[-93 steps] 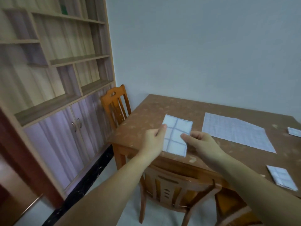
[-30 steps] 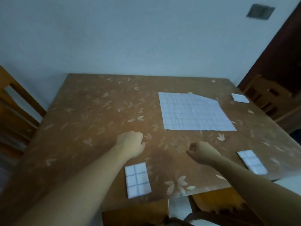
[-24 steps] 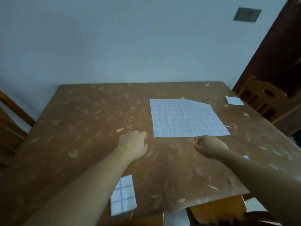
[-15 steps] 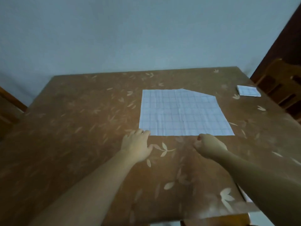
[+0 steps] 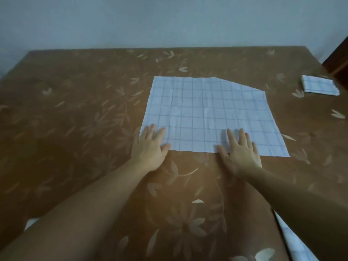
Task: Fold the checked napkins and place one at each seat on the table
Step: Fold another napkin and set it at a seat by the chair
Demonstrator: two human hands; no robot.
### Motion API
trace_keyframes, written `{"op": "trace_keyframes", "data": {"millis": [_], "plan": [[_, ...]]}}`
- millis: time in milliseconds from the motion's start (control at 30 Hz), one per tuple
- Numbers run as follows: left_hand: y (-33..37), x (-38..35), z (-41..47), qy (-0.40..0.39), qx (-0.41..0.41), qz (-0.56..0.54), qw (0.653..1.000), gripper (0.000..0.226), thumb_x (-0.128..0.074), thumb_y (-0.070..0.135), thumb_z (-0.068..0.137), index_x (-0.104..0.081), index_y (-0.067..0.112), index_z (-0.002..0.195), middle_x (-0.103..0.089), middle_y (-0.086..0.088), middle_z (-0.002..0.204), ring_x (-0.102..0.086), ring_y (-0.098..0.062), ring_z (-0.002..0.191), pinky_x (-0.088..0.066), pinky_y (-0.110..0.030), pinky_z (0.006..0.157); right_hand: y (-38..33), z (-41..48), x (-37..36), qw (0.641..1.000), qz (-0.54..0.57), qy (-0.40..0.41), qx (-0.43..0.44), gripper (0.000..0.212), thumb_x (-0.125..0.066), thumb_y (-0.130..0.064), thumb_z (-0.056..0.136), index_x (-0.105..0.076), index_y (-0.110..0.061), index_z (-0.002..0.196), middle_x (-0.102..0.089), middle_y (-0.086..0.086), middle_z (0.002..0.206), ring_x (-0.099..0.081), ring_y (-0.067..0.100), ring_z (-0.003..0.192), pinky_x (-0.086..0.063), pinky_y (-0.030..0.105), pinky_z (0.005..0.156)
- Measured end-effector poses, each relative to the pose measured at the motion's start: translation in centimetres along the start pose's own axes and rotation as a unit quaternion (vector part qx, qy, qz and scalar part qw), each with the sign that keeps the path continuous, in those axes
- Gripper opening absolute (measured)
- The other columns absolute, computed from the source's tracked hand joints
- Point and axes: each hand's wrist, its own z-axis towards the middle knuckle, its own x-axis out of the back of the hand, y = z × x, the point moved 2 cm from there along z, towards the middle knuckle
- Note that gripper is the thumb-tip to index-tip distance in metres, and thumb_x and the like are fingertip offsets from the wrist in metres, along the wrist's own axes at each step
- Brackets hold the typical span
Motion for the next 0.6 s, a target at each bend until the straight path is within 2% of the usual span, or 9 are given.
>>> {"op": "trace_keyframes", "data": {"millis": [67,167,300,367,467,533,600], "plan": [[-0.7,-0.7,0.8,0.004,0.023,-0.002,1.0,0.065,-0.024,0.056,0.099,-0.007,0.028,0.155,-0.003,-0.006,0.165,0.0,-0.022,0.151,-0.003,-0.045,0.122,-0.3,0.5,-0.9,1.0,-0.004,0.001,-0.009,0.065,-0.024,-0.06,0.096,-0.01,-0.029,0.152,-0.002,0.014,0.163,0.001,0.029,0.151,-0.005,0.048,0.121],[-1.3,-1.5,1.2,0.023,0.024,0.004,0.999,0.068,-0.022,0.058,0.098,-0.009,0.024,0.155,-0.005,-0.005,0.164,-0.001,-0.021,0.151,-0.005,-0.045,0.121,-0.9,0.4,-1.7,1.0,-0.005,0.01,-0.021,0.064,-0.02,-0.056,0.098,-0.009,-0.025,0.153,0.0,0.014,0.164,0.005,0.028,0.151,-0.002,0.047,0.122],[-1.7,-1.8,0.9,0.065,0.014,-0.003,0.998,0.065,-0.026,0.059,0.097,-0.021,0.025,0.153,-0.017,-0.003,0.163,-0.01,-0.019,0.15,-0.011,-0.046,0.12,-1.8,-0.2,-1.8,0.999,-0.007,0.028,-0.017,0.064,-0.021,-0.048,0.1,-0.01,-0.015,0.154,-0.003,0.01,0.164,0.002,0.024,0.151,-0.002,0.044,0.122],[-2.0,-1.6,0.7,0.101,-0.004,-0.014,0.995,0.057,-0.035,0.055,0.097,-0.038,0.027,0.146,-0.032,0.0,0.157,-0.023,-0.018,0.146,-0.018,-0.043,0.116,-2.5,-0.5,-1.8,1.0,0.0,0.028,-0.008,0.064,-0.021,-0.045,0.101,-0.011,-0.011,0.155,-0.005,0.008,0.165,0.002,0.023,0.152,-0.002,0.043,0.123],[-2.3,-0.8,0.1,0.178,-0.042,-0.058,0.981,0.027,-0.055,0.04,0.094,-0.067,0.024,0.113,-0.065,0.005,0.124,-0.054,-0.017,0.121,-0.032,-0.04,0.1,-4.1,-1.6,-1.9,1.0,0.002,0.024,0.008,0.061,-0.024,-0.042,0.102,-0.013,-0.013,0.155,-0.008,0.004,0.165,-0.002,0.02,0.152,-0.001,0.04,0.122],[-2.5,-0.2,-0.4,0.196,-0.045,-0.071,0.977,0.012,-0.06,0.03,0.093,-0.068,0.022,0.089,-0.07,0.007,0.092,-0.062,-0.019,0.097,-0.034,-0.036,0.088,-5.6,-2.8,-2.2,0.999,-0.004,0.025,0.031,0.06,-0.025,-0.041,0.103,-0.015,-0.014,0.155,-0.012,0.003,0.164,-0.005,0.019,0.152,-0.004,0.04,0.122],[-3.0,0.3,-1.2,0.179,-0.042,-0.067,0.981,0.015,-0.06,0.027,0.093,-0.063,0.022,0.078,-0.066,0.008,0.079,-0.06,-0.018,0.086,-0.032,-0.033,0.083,-7.1,-4.1,-2.6,0.999,0.002,0.017,0.051,0.06,-0.025,-0.043,0.102,-0.018,-0.014,0.155,-0.016,0.001,0.164,-0.008,0.017,0.151,-0.005,0.039,0.122]]}}
